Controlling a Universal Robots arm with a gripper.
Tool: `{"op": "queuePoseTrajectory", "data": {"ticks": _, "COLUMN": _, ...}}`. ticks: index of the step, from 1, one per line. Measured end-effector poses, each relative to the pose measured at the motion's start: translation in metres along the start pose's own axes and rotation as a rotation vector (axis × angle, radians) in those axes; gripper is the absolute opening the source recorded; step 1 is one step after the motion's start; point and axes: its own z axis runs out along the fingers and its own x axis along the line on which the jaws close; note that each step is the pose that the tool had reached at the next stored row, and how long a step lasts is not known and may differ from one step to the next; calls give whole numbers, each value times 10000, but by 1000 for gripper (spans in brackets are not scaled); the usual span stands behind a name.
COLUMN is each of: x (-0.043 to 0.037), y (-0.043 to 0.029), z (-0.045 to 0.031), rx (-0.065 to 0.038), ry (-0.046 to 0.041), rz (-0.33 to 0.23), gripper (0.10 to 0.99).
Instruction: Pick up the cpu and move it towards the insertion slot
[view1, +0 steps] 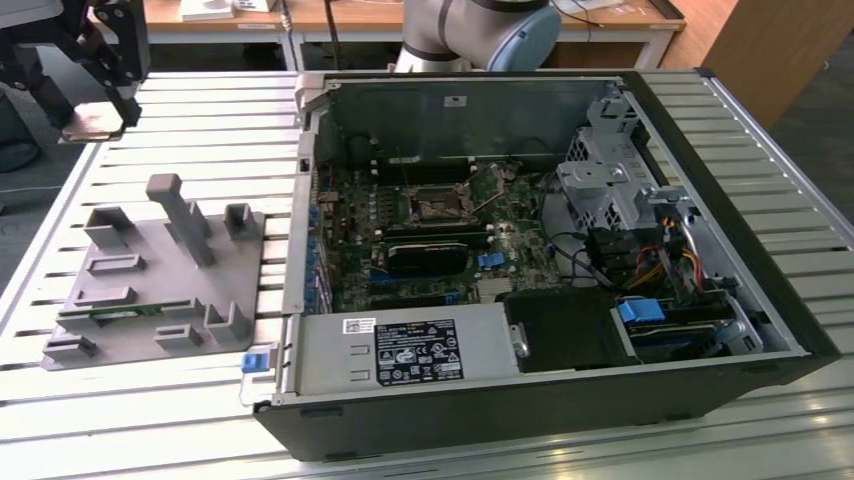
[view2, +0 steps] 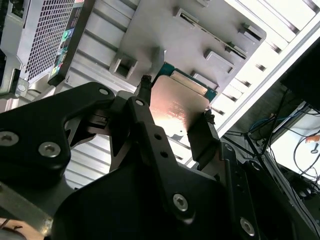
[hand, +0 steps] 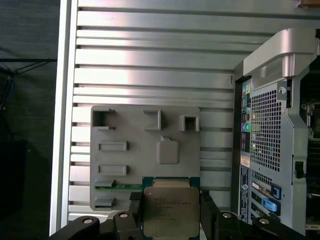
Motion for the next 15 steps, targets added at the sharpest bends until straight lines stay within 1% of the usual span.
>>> {"op": "queuePoseTrajectory", "data": {"ticks": 10, "x": -143, "y": -3, "z": 0, "rx": 0, "ry": 0, "rz": -1, "gripper": 541}}
{"op": "queuePoseTrajectory", "data": {"ticks": 15, "x": -202, "y": -4, "z": 0, "rx": 0, "ry": 0, "rz": -1, "gripper": 541}}
